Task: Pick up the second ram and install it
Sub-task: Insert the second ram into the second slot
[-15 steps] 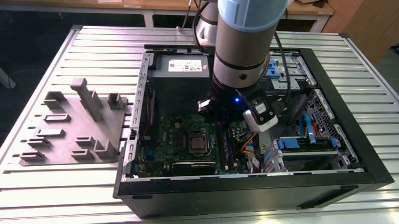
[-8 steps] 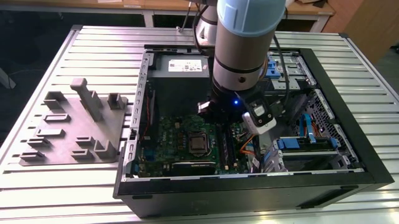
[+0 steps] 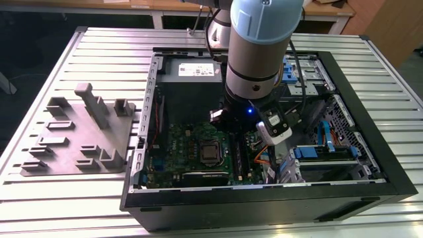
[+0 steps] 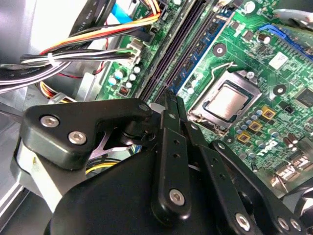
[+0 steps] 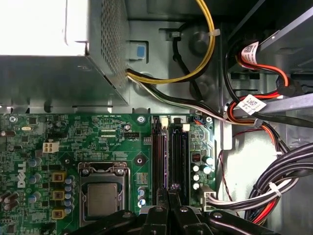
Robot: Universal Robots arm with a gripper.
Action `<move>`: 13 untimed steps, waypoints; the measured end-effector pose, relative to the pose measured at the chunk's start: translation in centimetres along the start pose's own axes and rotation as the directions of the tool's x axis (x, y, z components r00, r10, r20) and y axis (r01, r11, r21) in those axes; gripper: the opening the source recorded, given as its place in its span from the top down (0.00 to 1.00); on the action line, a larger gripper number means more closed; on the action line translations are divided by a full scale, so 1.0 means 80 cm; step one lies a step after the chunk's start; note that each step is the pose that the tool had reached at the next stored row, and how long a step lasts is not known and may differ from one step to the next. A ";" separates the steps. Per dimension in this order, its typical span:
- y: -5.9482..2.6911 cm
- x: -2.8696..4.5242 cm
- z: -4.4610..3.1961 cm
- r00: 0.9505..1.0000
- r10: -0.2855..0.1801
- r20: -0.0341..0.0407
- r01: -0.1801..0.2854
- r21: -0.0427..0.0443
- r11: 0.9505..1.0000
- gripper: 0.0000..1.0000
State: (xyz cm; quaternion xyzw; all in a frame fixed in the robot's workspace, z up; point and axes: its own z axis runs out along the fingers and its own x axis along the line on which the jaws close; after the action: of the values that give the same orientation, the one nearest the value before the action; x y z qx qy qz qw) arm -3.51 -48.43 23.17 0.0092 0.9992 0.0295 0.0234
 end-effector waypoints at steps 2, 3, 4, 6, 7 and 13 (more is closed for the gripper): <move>0.000 0.0000 0.0003 1.000 0.000 0.000 0.000 0.000 1.000 0.88; 0.000 0.0000 0.0006 1.000 0.000 0.000 0.000 0.000 1.000 0.88; 0.000 0.0000 0.0011 1.000 0.000 0.000 0.000 0.000 1.000 0.88; 0.000 0.0000 0.0018 1.000 -0.001 0.000 0.001 0.000 1.000 0.88; 0.000 0.0000 0.0021 1.000 -0.002 0.000 0.002 0.000 1.000 0.88; 0.000 0.0000 0.0034 1.000 -0.005 0.000 0.005 0.000 1.000 0.88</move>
State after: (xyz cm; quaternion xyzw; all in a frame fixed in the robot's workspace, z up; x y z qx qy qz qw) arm -3.50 -48.43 22.90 0.0067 0.9993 0.0295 0.0233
